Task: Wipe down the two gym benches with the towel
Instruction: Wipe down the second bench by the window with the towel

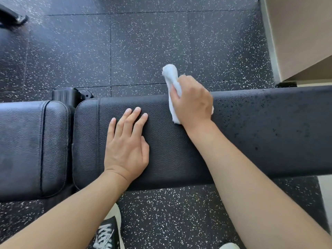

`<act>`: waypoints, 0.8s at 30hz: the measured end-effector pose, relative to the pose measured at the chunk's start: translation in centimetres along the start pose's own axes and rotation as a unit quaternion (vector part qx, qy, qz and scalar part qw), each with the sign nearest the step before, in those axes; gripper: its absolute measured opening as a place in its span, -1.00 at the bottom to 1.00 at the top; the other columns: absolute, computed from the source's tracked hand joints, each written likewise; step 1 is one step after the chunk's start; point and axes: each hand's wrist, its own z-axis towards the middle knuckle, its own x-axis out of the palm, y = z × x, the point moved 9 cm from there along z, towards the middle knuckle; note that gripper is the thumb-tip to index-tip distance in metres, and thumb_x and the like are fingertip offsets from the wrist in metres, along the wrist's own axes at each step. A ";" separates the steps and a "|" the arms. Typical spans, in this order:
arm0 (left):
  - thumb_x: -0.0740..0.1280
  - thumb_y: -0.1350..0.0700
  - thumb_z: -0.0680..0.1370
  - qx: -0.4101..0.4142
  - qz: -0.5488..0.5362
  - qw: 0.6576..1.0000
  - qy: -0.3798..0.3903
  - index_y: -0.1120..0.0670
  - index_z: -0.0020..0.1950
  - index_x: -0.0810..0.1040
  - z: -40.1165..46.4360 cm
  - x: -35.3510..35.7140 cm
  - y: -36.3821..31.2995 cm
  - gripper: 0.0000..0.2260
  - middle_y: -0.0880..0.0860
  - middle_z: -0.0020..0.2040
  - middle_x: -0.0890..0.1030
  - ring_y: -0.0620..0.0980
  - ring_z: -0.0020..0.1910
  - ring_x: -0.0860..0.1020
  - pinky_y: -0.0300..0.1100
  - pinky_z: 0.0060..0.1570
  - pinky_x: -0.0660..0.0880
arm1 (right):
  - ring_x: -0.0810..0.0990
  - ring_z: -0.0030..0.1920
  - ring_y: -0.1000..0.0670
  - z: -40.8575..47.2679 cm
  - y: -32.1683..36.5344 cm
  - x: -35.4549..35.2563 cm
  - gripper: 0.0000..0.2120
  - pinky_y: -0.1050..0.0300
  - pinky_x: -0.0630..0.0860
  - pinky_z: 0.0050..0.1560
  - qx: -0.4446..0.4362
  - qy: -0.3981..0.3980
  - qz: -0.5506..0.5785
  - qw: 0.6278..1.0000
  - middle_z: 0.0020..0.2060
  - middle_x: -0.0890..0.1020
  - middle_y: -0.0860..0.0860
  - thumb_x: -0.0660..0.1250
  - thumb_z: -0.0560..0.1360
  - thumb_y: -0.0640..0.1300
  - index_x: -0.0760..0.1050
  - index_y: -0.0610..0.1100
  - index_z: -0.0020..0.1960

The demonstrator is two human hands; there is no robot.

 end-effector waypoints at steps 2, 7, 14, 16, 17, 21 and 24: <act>0.16 0.07 0.56 0.001 0.001 1.000 0.000 0.07 0.58 0.40 0.0 0.1 0.1 -0.44 0.06 0.62 0.35 0.13 0.64 0.25 0.21 0.63 0.10 | 0.54 -0.35 -0.15 -3.9 0.7 -1.7 -0.82 0.13 0.30 -0.42 -0.040 -0.028 0.015 0.999 -0.30 0.54 -0.03 0.40 0.55 -0.08 0.47 -0.11 -0.17; 0.16 0.07 0.56 0.003 -0.005 1.000 0.003 0.07 0.60 0.39 0.0 0.2 0.1 -0.43 0.06 0.63 0.34 0.13 0.65 0.24 0.19 0.65 0.06 | 0.39 -0.35 0.02 -17.3 1.3 -5.2 -0.86 0.11 0.44 -0.41 -0.093 0.008 0.065 0.994 -0.27 0.38 0.09 0.39 0.57 -0.13 0.43 0.02 -0.07; 0.17 0.07 0.56 0.004 -0.004 1.000 -0.002 0.07 0.59 0.39 0.0 0.3 0.2 -0.44 0.06 0.63 0.34 0.13 0.65 0.24 0.20 0.64 0.08 | 0.53 -0.46 -0.06 -10.8 0.0 -3.7 -0.71 0.12 0.40 -0.51 -0.061 -0.021 -0.016 0.998 -0.42 0.51 0.03 0.45 0.55 -0.01 0.51 -0.10 -0.28; 0.16 0.07 0.56 0.005 -0.001 1.000 -0.004 0.06 0.59 0.39 0.0 0.2 0.2 -0.44 0.06 0.62 0.34 0.12 0.65 0.24 0.20 0.64 0.08 | 0.57 -0.44 -0.13 -5.7 -0.2 -2.3 -0.67 0.16 0.27 -0.46 -0.019 -0.017 -0.026 0.999 -0.41 0.54 -0.01 0.47 0.55 0.06 0.49 -0.09 -0.27; 0.16 0.07 0.56 0.005 0.000 1.000 -0.005 0.06 0.59 0.39 0.0 0.2 0.1 -0.44 0.05 0.63 0.34 0.12 0.65 0.24 0.20 0.64 0.08 | 0.56 -0.42 -0.16 -3.6 0.1 -1.5 -0.65 0.16 0.22 -0.43 -0.009 -0.013 -0.024 1.000 -0.39 0.55 -0.01 0.46 0.55 0.09 0.45 -0.08 -0.26; 0.16 0.06 0.56 0.007 0.001 1.000 -0.008 0.06 0.59 0.39 0.0 0.2 0.2 -0.44 0.05 0.63 0.34 0.12 0.65 0.24 0.20 0.64 0.08 | 0.54 -0.31 -0.21 -0.3 1.0 0.6 -0.62 0.08 0.19 -0.32 0.009 0.039 0.009 0.999 -0.32 0.53 -0.02 0.33 0.61 0.16 0.30 -0.03 -0.23; 0.16 0.05 0.56 0.008 0.001 1.000 -0.006 0.06 0.59 0.38 0.0 0.4 0.2 -0.44 0.05 0.63 0.34 0.12 0.65 0.23 0.21 0.64 0.08 | 0.57 -0.29 -0.19 -3.9 1.0 -0.6 -0.67 0.09 0.22 -0.34 0.001 0.057 0.020 0.998 -0.31 0.56 -0.03 0.37 0.61 0.09 0.44 -0.10 -0.20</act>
